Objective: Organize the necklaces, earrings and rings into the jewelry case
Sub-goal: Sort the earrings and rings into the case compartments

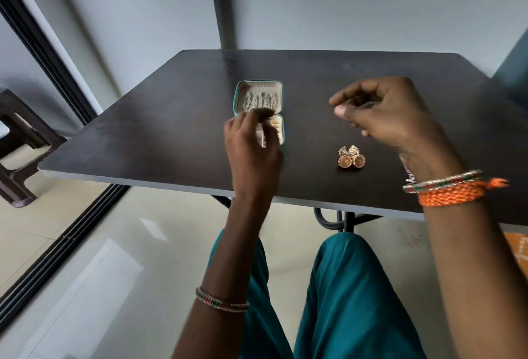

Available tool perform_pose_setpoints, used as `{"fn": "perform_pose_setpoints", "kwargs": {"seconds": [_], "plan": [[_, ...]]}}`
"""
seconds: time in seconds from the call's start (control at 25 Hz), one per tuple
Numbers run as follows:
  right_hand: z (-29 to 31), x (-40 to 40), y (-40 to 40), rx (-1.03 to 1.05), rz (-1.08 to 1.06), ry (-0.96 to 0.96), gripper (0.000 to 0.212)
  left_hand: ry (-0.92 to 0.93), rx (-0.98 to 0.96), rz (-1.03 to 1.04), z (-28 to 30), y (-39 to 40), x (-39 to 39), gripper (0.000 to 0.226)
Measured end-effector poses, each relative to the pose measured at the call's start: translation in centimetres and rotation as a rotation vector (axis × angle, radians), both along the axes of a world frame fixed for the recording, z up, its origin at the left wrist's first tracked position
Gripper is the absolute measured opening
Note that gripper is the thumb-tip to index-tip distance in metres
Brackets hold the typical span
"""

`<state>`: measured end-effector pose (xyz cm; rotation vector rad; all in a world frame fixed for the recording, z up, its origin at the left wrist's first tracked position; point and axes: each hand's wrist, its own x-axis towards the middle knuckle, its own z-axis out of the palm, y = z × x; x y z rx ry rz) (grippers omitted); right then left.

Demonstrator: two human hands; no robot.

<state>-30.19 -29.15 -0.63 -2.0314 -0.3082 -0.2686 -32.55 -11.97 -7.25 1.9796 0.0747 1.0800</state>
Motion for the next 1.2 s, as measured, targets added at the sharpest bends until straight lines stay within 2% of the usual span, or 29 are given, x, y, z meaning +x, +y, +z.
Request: {"fn": "perform_pose_setpoints", "kwargs": {"seconds": [0.12,0.24,0.32,0.48,0.64,0.8,0.92,1.0,1.2], "plan": [[-1.5,0.0,-3.4,-0.011,-0.103,0.022,0.015,0.157,-0.039,-0.305,0.5,-3.9,0.2,0.018],[-4.7,1.3,-4.2,-0.070,-0.179,0.162,0.014,0.395,0.046,-0.333,-0.5,-6.8,1.6,0.025],[-6.9,1.8,-3.9,-0.106,-0.223,0.224,0.011,0.485,0.084,-0.314,-1.2,-7.8,2.5,0.029],[-7.6,1.0,-3.0,-0.233,-0.355,0.130,0.018,0.503,0.059,-0.339,-1.7,-7.9,2.9,0.022],[-7.2,0.3,-2.2,-0.182,-0.346,0.141,0.011,0.537,0.003,-0.384,-1.3,-7.5,2.7,0.014],[-8.4,0.4,-1.9,0.007,-0.302,0.084,0.005,0.503,-0.090,-0.453,-1.8,-6.7,3.4,0.008],[-8.8,0.9,-2.2,0.200,-0.212,0.052,0.003,0.391,-0.343,-0.580,-2.2,-6.0,3.1,0.009],[-8.6,0.6,-2.3,0.252,-0.151,-0.002,0.012,0.330,-0.489,-0.672,-2.2,-5.9,2.5,0.010],[-8.0,-0.1,-2.3,0.379,-0.020,-0.032,0.019,0.251,-0.621,-0.742,-1.9,-5.8,2.1,0.009]]}}
